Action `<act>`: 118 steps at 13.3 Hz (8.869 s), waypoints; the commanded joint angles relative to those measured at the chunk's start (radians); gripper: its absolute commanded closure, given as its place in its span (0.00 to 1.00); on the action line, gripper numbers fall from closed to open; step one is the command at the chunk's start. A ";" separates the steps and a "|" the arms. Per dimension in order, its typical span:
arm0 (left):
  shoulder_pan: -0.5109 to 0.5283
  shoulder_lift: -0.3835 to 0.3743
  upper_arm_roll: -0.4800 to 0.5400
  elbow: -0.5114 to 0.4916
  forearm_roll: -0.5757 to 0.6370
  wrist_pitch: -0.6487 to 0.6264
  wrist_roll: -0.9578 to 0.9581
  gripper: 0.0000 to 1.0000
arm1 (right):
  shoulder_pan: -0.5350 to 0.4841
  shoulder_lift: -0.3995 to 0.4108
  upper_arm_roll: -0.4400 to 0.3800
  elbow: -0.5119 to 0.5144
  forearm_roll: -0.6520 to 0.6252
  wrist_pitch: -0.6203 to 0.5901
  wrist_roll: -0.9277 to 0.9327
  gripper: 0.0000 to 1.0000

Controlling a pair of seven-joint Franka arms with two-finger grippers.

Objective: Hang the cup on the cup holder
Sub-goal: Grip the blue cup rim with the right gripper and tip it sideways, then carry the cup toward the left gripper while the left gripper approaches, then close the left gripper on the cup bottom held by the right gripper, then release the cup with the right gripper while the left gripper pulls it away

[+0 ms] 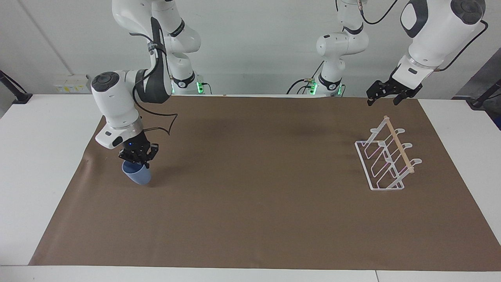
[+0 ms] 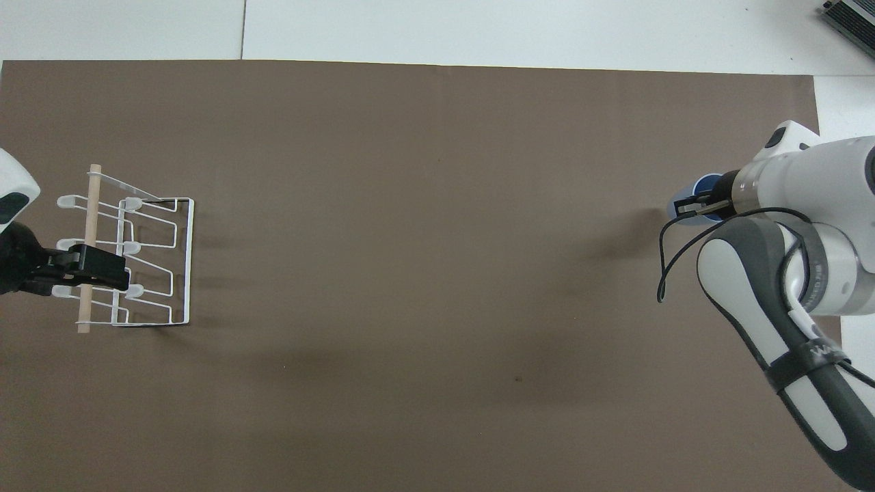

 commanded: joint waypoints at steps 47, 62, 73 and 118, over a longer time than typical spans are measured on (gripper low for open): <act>-0.052 0.010 -0.047 -0.118 -1.005 0.311 -1.286 0.00 | 0.489 -0.143 0.067 0.249 0.702 -0.073 0.528 1.00; -0.131 -0.042 -0.051 -0.210 -1.003 0.400 -1.349 0.00 | 0.549 -0.140 0.081 0.245 0.702 0.067 0.644 1.00; -0.193 -0.056 -0.050 -0.250 -0.997 0.489 -1.361 0.00 | 0.549 -0.138 0.081 0.245 0.702 0.066 0.644 1.00; -0.162 0.006 -0.050 -0.138 0.561 0.541 -1.305 1.00 | 0.414 -0.140 0.070 0.265 0.351 -0.273 0.085 0.00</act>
